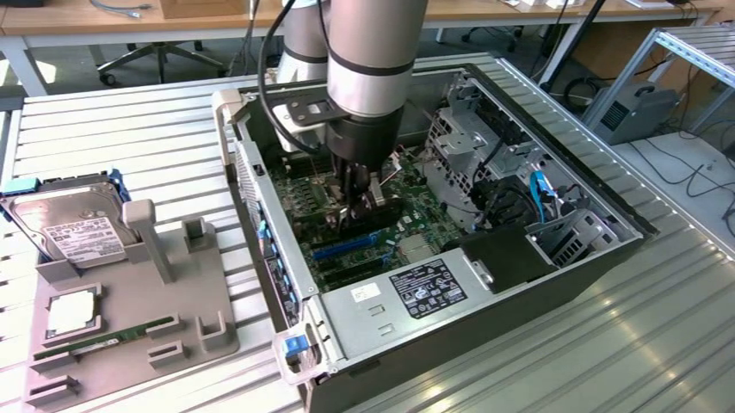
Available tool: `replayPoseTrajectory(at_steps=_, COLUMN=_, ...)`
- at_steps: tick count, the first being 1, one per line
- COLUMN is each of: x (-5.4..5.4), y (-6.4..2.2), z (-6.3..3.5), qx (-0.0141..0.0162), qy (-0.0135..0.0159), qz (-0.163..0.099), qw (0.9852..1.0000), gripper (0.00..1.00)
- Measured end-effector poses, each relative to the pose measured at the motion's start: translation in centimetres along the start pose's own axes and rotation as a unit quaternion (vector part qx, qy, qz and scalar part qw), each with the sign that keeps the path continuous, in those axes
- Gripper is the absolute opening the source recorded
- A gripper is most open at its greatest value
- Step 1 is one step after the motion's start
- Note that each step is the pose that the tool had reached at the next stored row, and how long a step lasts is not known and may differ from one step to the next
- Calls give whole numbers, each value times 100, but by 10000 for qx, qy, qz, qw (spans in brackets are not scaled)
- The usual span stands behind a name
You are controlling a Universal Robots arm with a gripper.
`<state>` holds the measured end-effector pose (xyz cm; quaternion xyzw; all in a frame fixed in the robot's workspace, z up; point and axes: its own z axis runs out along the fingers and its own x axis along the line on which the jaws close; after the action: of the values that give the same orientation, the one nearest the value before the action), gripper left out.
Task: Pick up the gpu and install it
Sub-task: 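Insert the gpu into the slot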
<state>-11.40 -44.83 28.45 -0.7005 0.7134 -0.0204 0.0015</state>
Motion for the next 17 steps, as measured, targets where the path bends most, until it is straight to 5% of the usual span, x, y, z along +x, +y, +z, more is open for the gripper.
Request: replayPoseTrajectory(at_steps=17, x=-16, y=51, z=86, qx=1, qy=3, qz=0, qw=10000, gripper=27)
